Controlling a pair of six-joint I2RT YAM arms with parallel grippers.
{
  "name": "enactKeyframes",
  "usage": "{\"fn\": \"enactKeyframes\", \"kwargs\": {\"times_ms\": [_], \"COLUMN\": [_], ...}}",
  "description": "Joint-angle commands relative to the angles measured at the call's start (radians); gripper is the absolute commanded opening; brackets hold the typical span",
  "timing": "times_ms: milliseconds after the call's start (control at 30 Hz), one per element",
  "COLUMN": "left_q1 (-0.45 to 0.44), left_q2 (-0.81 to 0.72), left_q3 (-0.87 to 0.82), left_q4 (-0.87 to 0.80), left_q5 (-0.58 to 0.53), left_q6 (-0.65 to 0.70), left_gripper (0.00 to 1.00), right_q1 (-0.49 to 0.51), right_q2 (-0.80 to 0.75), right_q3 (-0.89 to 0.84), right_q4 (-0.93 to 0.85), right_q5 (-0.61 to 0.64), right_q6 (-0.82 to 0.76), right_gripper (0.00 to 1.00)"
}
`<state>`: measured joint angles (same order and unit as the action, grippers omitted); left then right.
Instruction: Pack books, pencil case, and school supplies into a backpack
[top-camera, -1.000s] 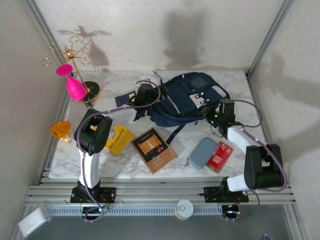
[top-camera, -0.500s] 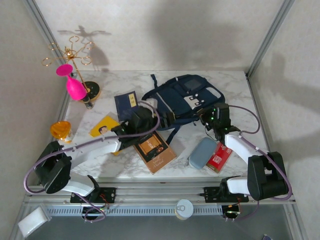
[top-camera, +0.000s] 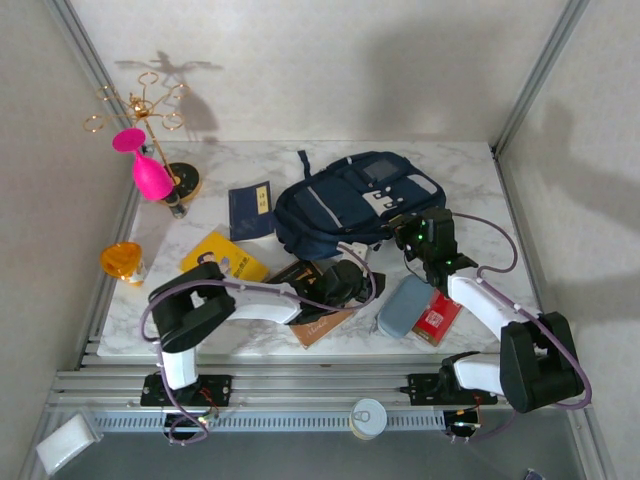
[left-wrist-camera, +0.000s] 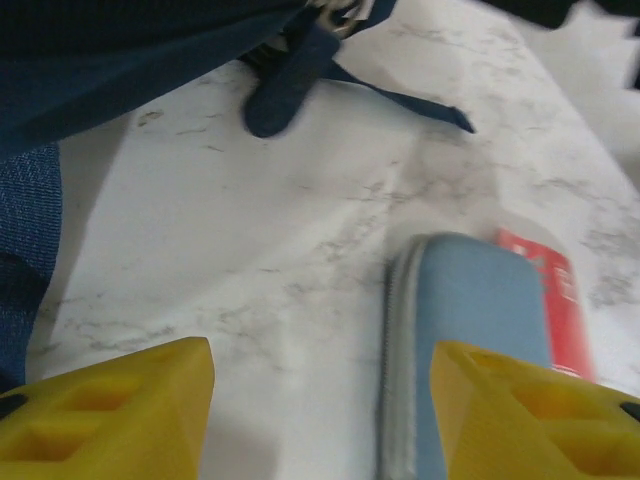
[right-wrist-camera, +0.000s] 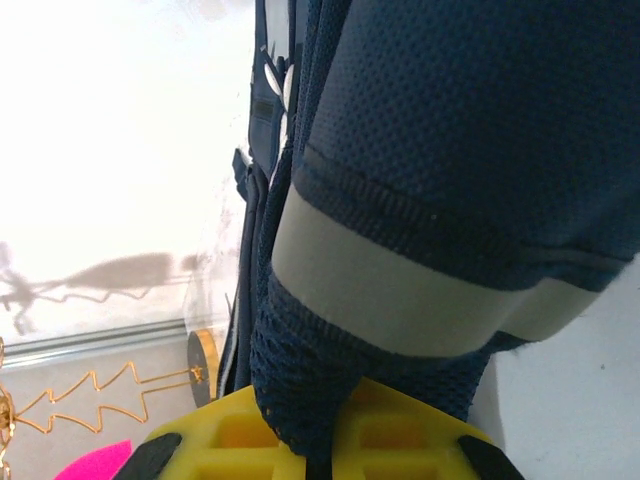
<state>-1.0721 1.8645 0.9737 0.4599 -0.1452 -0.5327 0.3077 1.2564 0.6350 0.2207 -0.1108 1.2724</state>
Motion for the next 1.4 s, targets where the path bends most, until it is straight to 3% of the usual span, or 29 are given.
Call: {"fn": "enactKeyframes", "kwargs": {"times_ms": [0,167,333,467,767,1067,1367], "left_q1": [-0.009,-0.008,-0.007,-0.005,-0.003,0.012,0.023], "left_q2": [0.044,0.142,0.173,0.198,0.216,0.197,0.145], "left_q3": [0.062,0.183,0.196,0.235,0.251,0.249,0.190], "left_q4": [0.101,0.059,0.127,0.084,0.151,0.127,0.120], "left_q5": [-0.129,-0.213,-0.324,-0.409,-0.352,-0.320,-0.224], "left_q6": [0.028,0.028,0.000,-0.031,0.036,0.044,0.037], "left_gripper": [0.59,0.56,0.52,0.45,0.26,0.00,0.00], "right_q1": [0.020,0.021,0.023,0.023,0.026,0.026,0.021], "right_q2": [-0.048,-0.055,-0.065,-0.067,-0.065,-0.074,-0.081], "right_q3": [0.003,-0.003,-0.023,-0.035,-0.041,-0.030,-0.009], "right_q4": [0.096,0.093,0.104,0.117,0.124,0.097,0.078], "right_q5": [-0.016,-0.007,-0.005,-0.013,-0.007,0.020,0.044], "right_q6": [0.036,0.037,0.047,0.057,0.053,0.028,0.005], "right_gripper": [0.00,0.00,0.00,0.00,0.00,0.00,0.00]}}
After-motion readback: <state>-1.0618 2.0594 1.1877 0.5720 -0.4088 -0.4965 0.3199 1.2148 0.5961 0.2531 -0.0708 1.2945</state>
